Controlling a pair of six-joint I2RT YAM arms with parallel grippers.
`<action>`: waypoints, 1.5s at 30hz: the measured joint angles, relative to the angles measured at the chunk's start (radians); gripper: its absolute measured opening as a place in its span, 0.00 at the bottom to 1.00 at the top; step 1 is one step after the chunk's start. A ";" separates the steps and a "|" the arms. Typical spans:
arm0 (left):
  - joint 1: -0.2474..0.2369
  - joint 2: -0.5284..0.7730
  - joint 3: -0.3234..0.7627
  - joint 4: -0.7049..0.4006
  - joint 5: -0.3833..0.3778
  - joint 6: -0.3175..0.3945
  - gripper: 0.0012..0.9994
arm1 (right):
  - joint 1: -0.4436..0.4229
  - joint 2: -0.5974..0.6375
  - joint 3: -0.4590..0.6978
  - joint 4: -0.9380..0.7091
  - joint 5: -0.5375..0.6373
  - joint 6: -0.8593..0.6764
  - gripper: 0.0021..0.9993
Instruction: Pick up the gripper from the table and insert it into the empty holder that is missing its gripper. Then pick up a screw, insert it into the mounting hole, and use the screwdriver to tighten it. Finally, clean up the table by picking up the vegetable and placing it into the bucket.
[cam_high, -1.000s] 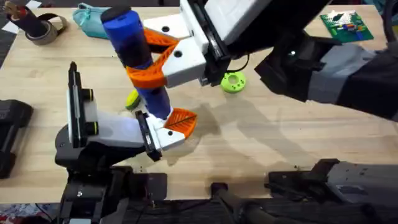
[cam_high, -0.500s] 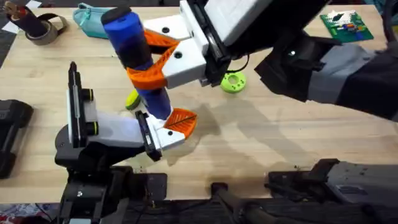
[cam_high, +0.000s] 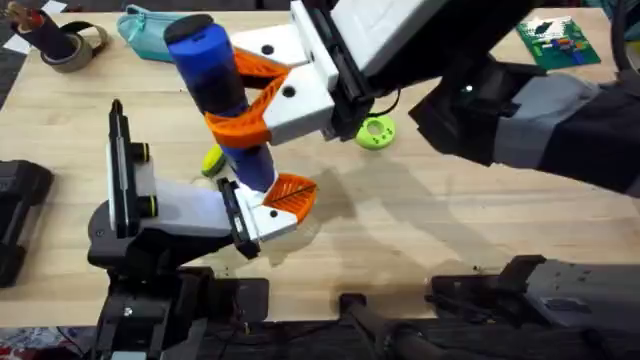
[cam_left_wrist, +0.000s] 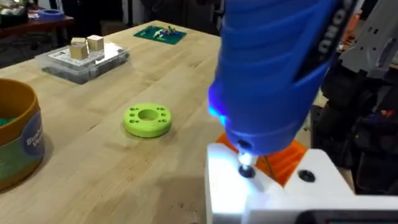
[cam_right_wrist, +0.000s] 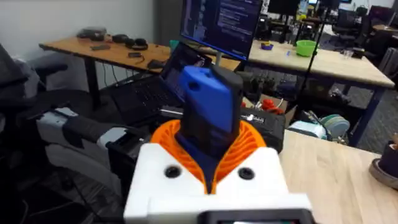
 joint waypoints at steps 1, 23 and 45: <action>0.000 0.000 0.000 0.000 0.000 0.000 0.00 | 0.000 0.000 -0.001 0.011 0.001 0.010 0.02; 0.000 0.000 0.000 0.000 0.001 0.001 0.00 | -0.080 0.000 0.552 -0.831 0.091 -0.192 0.02; 0.000 0.000 0.000 0.001 -0.001 0.001 0.00 | -0.358 0.135 0.694 -1.732 1.044 -0.953 0.02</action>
